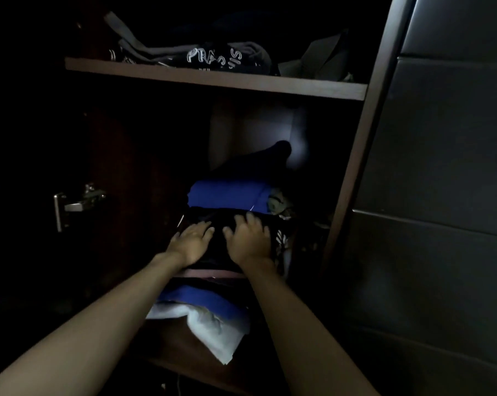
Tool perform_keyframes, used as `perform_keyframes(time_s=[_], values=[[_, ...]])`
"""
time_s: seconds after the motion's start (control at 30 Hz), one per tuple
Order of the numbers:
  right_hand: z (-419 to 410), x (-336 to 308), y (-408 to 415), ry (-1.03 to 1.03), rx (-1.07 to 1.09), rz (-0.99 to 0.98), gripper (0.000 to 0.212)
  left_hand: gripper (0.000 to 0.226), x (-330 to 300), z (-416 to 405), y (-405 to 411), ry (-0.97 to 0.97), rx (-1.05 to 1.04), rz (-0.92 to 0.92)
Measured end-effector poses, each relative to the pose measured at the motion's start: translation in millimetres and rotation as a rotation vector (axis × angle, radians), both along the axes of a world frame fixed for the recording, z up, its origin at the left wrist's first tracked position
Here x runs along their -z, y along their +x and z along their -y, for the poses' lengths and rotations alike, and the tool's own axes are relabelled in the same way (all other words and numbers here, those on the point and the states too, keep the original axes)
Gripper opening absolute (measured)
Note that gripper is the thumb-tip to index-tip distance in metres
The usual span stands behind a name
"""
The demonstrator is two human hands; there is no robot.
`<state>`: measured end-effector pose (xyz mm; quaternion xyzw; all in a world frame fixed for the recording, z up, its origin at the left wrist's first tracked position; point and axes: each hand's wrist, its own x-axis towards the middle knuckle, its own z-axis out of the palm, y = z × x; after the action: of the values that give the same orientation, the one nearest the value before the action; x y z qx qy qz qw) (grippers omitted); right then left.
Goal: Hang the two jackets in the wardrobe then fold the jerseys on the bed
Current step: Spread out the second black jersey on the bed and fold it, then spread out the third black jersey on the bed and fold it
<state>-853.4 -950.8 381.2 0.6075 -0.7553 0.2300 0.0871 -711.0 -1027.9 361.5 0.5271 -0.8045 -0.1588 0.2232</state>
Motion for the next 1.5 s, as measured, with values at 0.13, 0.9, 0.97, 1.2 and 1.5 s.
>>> perform_keyframes(time_s=[0.13, 0.9, 0.97, 1.2, 1.5], values=[[0, 25, -3, 0.17, -0.041, -0.009, 0.062, 0.058, 12, -6, 11, 0.004, -0.008, 0.047], [-264, 107, 195, 0.502, -1.464, -0.003, 0.04, 0.042, 81, -489, 179, -0.012, -0.893, -0.283], [-304, 116, 217, 0.506, -1.547, -0.022, 0.041, 0.038, 89, -539, 186, -0.007, -0.967, -0.274], [-457, 136, 304, 0.534, -1.863, -0.258, 0.042, 0.038, 108, -742, 209, 0.035, -1.333, -0.306], [-767, 169, 387, 0.547, -2.287, -0.533, 0.046, 0.04, 131, -1069, 196, 0.096, -1.885, -0.441]])
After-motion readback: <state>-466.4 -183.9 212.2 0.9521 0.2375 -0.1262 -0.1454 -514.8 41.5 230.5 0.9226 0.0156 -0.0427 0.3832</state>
